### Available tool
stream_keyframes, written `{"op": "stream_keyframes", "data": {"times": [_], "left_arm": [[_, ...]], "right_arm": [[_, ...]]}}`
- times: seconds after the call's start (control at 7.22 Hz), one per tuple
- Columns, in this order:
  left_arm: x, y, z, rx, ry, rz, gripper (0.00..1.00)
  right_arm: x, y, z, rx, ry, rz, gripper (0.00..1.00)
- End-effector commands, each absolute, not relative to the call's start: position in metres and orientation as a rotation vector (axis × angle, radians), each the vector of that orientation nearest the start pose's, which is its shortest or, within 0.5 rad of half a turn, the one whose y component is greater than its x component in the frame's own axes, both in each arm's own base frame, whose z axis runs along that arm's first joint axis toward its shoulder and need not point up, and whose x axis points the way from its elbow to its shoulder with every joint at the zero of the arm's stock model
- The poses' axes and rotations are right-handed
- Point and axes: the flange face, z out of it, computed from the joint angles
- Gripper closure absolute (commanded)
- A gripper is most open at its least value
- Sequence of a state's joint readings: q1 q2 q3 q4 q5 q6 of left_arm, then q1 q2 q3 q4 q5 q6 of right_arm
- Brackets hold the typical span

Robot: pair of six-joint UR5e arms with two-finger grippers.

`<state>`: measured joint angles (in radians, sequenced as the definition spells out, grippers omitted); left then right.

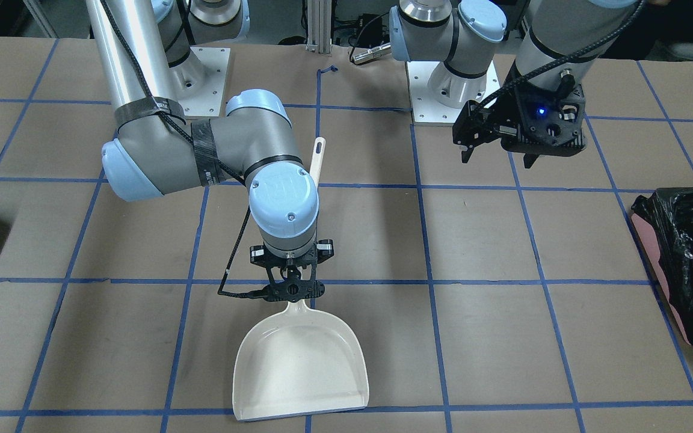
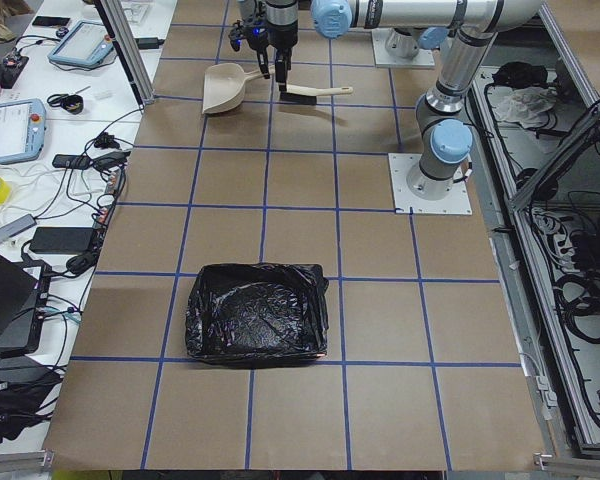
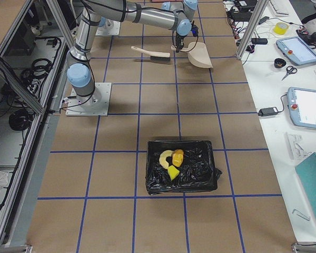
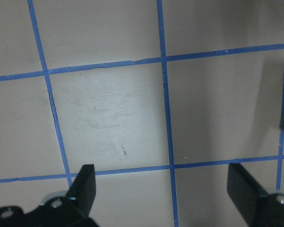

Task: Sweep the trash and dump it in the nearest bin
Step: 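Bring the empty dustpan back to the table center with the right gripper, then lower the dustpan onto the table with the right gripper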

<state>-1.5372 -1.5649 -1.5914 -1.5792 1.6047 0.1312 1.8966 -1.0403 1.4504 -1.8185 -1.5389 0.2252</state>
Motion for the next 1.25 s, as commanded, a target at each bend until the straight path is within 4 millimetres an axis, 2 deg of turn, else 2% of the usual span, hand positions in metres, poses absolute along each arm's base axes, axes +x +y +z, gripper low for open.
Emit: {"op": "stream_keyframes", "data": {"times": [0.0, 0.69, 0.83, 0.97, 1.11], "left_arm": [[-0.1134, -0.4912, 0.4804, 0.156, 3.106, 0.038, 0.0], [-0.1171, -0.4994, 0.475, 0.146, 3.114, 0.017, 0.0], [-0.1171, -0.4996, 0.4751, 0.155, 3.114, 0.015, 0.0], [-0.1171, -0.5, 0.4738, 0.16, 3.114, 0.017, 0.0], [-0.1171, -0.5, 0.4737, 0.165, 3.113, 0.017, 0.0]], "right_arm": [[0.3373, -0.5703, 0.2634, -0.16, 3.142, 0.267, 1.0], [0.3375, -0.5676, 0.2589, -0.172, 3.141, 0.286, 1.0], [0.3375, -0.5674, 0.2599, -0.169, 3.141, 0.284, 0.94], [0.3377, -0.5676, 0.26, -0.159, 3.141, 0.282, 0.72], [0.3377, -0.5676, 0.26, -0.154, 3.141, 0.282, 0.65]]}}
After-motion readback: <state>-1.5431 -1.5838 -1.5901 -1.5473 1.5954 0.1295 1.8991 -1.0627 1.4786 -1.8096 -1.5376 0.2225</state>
